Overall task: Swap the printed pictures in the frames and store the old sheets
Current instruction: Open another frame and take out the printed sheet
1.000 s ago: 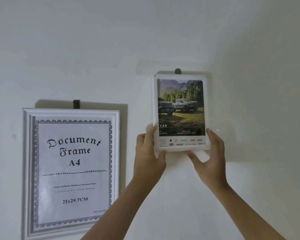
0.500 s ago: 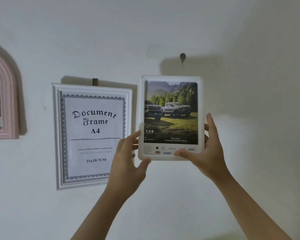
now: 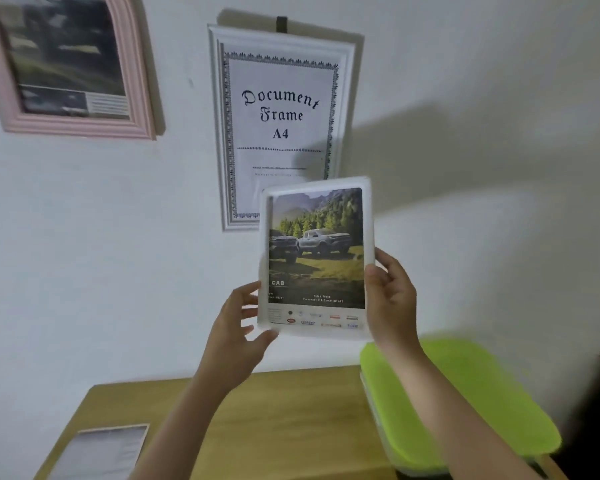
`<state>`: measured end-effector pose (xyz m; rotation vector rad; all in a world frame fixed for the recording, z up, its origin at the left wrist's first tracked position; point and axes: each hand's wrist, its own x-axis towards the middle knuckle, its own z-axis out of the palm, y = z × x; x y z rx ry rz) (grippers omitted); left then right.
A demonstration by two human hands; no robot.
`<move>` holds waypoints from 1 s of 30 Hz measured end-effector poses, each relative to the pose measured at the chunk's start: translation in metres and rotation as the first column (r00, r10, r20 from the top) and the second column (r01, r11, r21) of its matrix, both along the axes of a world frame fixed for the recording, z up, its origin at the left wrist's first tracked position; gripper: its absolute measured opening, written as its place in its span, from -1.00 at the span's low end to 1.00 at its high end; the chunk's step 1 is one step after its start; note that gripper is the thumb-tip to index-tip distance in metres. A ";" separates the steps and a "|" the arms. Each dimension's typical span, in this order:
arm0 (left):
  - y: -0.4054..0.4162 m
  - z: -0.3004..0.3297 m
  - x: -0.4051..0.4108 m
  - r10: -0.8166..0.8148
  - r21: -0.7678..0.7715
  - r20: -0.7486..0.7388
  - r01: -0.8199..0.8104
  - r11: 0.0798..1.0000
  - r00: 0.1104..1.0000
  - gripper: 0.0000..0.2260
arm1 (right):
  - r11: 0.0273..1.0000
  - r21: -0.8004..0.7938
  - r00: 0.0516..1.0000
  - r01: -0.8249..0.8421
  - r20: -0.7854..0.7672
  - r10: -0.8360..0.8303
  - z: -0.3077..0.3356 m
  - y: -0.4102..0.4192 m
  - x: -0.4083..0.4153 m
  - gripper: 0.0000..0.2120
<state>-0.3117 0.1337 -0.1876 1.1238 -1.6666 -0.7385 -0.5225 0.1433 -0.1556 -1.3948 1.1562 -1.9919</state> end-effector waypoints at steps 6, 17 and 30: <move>0.012 -0.033 0.040 0.118 0.129 0.057 -0.124 0.984 0.991 -0.52 | 0.993 0.097 0.987 0.070 -0.149 -0.055 -0.052 0.017 0.072 -0.85; 0.028 -0.006 0.056 -0.051 0.100 0.013 0.049 0.994 0.999 -0.67 | 0.981 0.136 0.944 0.139 -0.317 -0.090 -0.121 0.047 0.157 -0.89; 0.023 -0.020 0.071 0.230 0.132 0.039 -0.233 0.963 0.972 -0.74 | 0.948 0.318 0.954 -0.022 -0.277 0.115 -0.134 0.061 0.174 -0.78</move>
